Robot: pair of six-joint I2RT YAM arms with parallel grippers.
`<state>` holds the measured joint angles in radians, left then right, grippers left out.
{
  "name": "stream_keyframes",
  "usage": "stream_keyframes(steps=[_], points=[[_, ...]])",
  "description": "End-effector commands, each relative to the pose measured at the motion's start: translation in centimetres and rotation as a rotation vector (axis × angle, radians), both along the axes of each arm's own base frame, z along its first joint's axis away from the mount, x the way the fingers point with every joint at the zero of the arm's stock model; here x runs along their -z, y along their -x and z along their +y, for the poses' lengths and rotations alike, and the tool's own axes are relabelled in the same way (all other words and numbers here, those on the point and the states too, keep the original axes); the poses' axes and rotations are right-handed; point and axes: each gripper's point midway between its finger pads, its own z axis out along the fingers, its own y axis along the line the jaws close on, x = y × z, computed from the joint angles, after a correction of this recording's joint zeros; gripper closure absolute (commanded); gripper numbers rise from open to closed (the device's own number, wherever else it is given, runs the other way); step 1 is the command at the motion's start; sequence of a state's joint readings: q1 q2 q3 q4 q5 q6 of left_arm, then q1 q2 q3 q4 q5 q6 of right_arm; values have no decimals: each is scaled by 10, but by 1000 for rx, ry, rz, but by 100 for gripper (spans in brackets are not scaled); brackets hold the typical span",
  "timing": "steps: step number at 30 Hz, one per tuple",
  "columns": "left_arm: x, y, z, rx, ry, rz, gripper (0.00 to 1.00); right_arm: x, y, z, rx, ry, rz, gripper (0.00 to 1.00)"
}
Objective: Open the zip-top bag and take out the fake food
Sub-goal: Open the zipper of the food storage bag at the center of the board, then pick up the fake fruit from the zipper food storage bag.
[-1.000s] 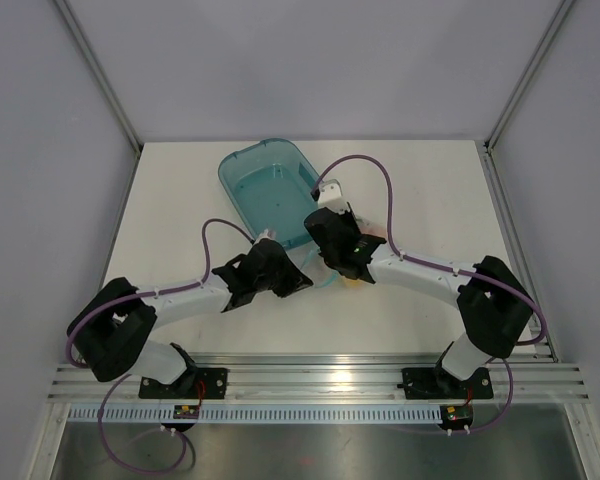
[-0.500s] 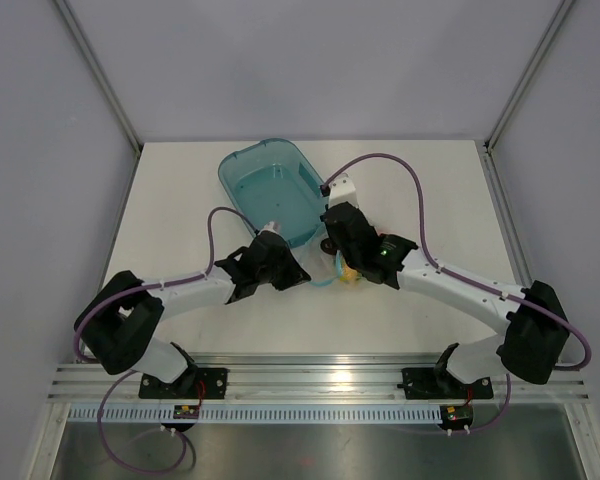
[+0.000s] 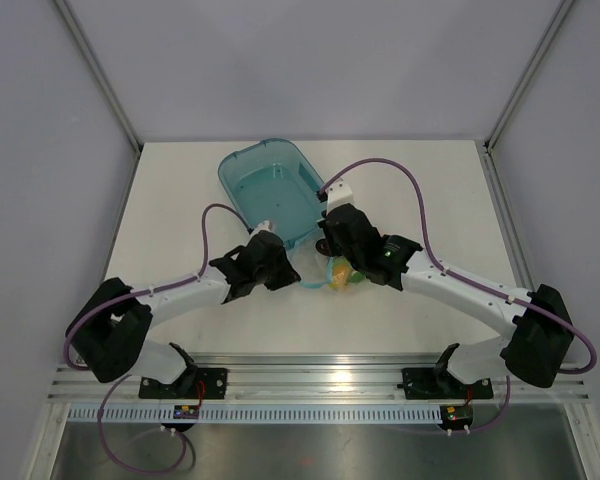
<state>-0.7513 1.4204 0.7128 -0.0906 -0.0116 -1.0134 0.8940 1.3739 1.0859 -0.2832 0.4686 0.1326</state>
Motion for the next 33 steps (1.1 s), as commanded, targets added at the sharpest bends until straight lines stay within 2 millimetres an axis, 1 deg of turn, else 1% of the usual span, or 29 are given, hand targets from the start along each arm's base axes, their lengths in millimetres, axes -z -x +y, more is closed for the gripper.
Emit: stream_keyframes(steps=[1,2,3,4,5,6,7,8,9,10,12,13,14,16,20,21,22,25,26,27,29,30,31,32,33], points=[[-29,-20,12,-59,-35,-117,95,-21,6,6,-30,-60,-20,94],[-30,-20,14,-62,-39,-125,90,-21,6,7,-30,-62,-19,94],[-36,-20,16,-67,-29,-141,82,-20,6,7,-30,-59,-19,94],[-33,-18,20,-77,-40,-144,74,-21,5,5,-29,-55,-25,94],[-35,-18,22,-83,-33,-149,53,-19,5,5,-30,-48,-26,94],[-41,-16,24,-91,-21,-163,43,-20,4,7,-38,-52,-39,94],[-39,-15,30,-111,-31,-164,35,-20,2,4,-27,-44,-52,93],[-41,-15,31,-119,-24,-173,27,-17,1,4,-25,-39,-52,93],[-43,-14,33,-124,-22,-177,26,-16,1,4,-23,-35,-51,93],[-48,-13,36,-132,-15,-192,26,-17,-1,3,-14,-35,-55,93],[-52,-11,36,-118,-1,-218,26,-15,-1,4,-13,-36,-52,93],[-63,-6,28,-59,53,-247,28,-15,-1,6,-15,-46,-46,93],[-81,-10,16,-5,99,-337,29,-15,-1,6,-13,-52,-47,94],[-100,-6,6,44,116,-417,30,-19,0,10,-22,-87,-55,93],[-114,-1,-3,77,142,-504,30,-21,3,13,-35,-129,-62,92],[-112,1,-4,82,150,-509,30,-21,3,14,-37,-130,-58,93],[-117,1,-8,80,171,-528,31,-22,3,14,-37,-134,-59,93],[-119,1,-14,68,193,-527,32,-23,4,15,-40,-146,-60,93],[-113,0,-17,66,187,-508,32,-24,4,15,-43,-151,-62,93],[-113,-1,-19,65,189,-502,33,-26,5,16,-50,-159,-63,93],[-117,-5,-25,49,201,-490,34,-29,8,18,-69,-176,-67,93],[-110,-8,-29,46,193,-476,34,-30,9,19,-79,-183,-67,93],[-117,-12,-34,32,207,-472,35,-31,11,18,-82,-188,-72,94],[-116,-15,-36,26,203,-465,35,-34,11,18,-84,-198,-81,94],[-107,-20,-37,11,174,-448,35,-35,11,18,-85,-206,-87,94]])
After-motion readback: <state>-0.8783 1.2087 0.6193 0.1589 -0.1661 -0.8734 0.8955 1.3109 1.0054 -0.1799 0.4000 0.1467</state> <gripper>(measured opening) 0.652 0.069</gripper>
